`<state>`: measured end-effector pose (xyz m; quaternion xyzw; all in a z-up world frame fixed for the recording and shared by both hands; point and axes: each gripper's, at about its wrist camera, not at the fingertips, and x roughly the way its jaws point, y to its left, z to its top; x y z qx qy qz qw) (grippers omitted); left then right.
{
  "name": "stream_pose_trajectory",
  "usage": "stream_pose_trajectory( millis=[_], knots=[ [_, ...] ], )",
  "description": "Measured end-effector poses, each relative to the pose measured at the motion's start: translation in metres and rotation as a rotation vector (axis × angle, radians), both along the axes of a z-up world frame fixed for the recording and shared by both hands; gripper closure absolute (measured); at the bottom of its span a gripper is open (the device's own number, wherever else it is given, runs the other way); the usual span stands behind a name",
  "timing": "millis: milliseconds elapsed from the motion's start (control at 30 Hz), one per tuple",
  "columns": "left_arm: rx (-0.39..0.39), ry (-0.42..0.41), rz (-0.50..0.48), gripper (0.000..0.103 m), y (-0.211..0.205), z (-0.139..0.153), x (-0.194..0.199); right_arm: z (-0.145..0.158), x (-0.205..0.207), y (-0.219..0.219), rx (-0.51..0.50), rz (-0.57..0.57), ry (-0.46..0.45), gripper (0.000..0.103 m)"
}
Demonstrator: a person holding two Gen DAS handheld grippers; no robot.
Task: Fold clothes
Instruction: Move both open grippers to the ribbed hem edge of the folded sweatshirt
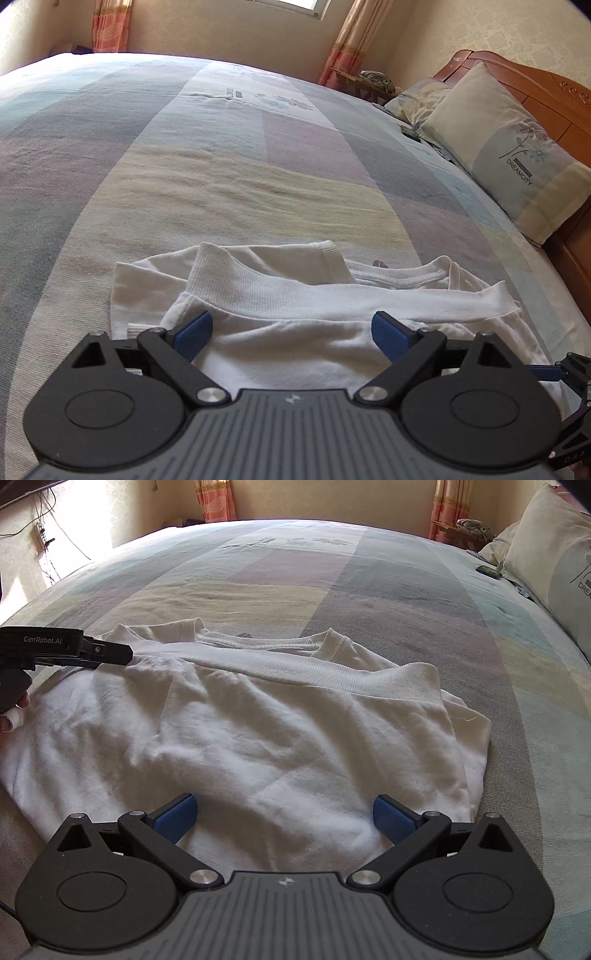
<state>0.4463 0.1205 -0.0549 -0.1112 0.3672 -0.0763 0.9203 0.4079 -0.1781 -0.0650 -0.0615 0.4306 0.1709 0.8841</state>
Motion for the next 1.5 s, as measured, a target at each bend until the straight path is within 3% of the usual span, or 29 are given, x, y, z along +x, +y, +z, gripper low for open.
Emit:
stream_pose_trajectory(
  millis=[67, 133, 233, 367, 500, 767, 900, 1100, 1433, 1500],
  knots=[
    [0.017, -0.037, -0.052, 0.009, -0.007, 0.008, -0.007, 0.004, 0.002, -0.001, 0.008, 0.001, 0.006, 0.0],
    [-0.003, -0.028, -0.124, 0.009, -0.013, 0.01, -0.009, 0.01, 0.005, -0.001, 0.034, 0.01, -0.002, 0.0],
    [0.039, -0.017, -0.171, 0.009, -0.023, 0.004, -0.005, 0.023, 0.013, -0.001, 0.111, 0.044, -0.054, 0.0],
    [0.069, 0.054, -0.069, 0.009, -0.018, -0.01, 0.01, 0.028, 0.039, -0.001, 0.163, 0.041, -0.104, 0.0],
    [0.016, 0.053, -0.065, 0.004, -0.007, -0.018, 0.014, 0.004, 0.072, -0.017, 0.138, -0.049, -0.024, 0.0],
    [-0.041, 0.019, -0.011, 0.004, 0.007, -0.002, 0.011, -0.003, 0.076, -0.034, 0.211, -0.05, -0.029, 0.0],
    [-0.023, 0.061, -0.007, 0.003, 0.017, -0.014, 0.021, -0.004, 0.077, -0.037, 0.234, -0.048, -0.027, 0.0],
    [0.034, 0.065, -0.02, 0.002, 0.008, -0.017, 0.021, -0.008, 0.074, -0.023, 0.157, -0.038, -0.071, 0.0],
    [-0.048, 0.121, 0.032, 0.002, 0.021, -0.017, 0.065, -0.009, 0.072, -0.019, 0.118, -0.032, -0.087, 0.0],
    [-0.057, 0.102, 0.043, 0.003, 0.023, -0.021, 0.07, -0.009, 0.071, -0.016, 0.102, -0.029, -0.09, 0.0]
  ],
)
